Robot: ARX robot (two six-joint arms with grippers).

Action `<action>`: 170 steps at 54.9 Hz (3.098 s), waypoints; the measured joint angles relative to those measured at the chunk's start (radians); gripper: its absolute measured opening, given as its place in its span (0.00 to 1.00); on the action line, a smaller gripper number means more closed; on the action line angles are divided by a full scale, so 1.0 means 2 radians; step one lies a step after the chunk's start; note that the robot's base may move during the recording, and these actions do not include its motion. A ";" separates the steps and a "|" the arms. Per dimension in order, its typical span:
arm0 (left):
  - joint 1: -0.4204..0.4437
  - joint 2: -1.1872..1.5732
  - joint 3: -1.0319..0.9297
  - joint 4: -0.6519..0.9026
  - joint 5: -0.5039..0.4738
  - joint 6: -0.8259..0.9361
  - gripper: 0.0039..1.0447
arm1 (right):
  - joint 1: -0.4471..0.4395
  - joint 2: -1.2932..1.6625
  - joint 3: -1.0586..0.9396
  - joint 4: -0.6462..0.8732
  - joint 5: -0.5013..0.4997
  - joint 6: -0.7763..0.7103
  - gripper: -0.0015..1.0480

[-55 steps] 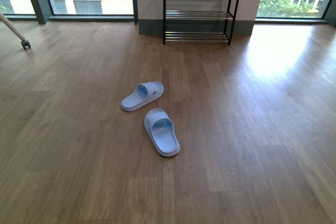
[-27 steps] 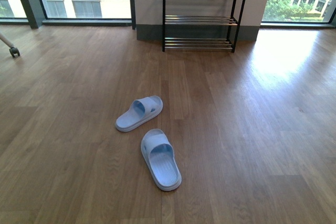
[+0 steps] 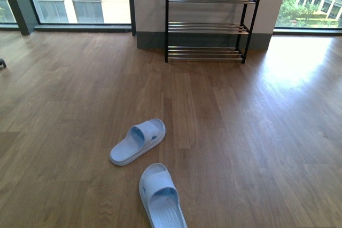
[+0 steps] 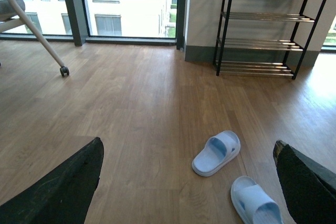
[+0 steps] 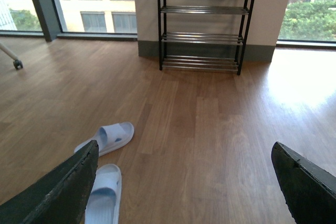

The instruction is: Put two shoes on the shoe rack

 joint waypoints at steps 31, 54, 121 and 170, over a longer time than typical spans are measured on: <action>0.000 0.000 0.000 0.000 0.000 0.000 0.91 | 0.000 0.000 0.000 0.000 0.000 0.000 0.91; 0.000 0.000 0.000 0.000 0.000 0.000 0.91 | 0.000 0.000 0.000 0.000 0.001 0.000 0.91; -0.127 1.232 0.522 0.167 -0.119 -0.046 0.91 | 0.000 0.000 0.000 0.000 0.000 0.000 0.91; -0.162 1.468 0.725 0.207 -0.113 0.047 0.91 | 0.000 0.000 0.000 0.000 0.000 0.000 0.91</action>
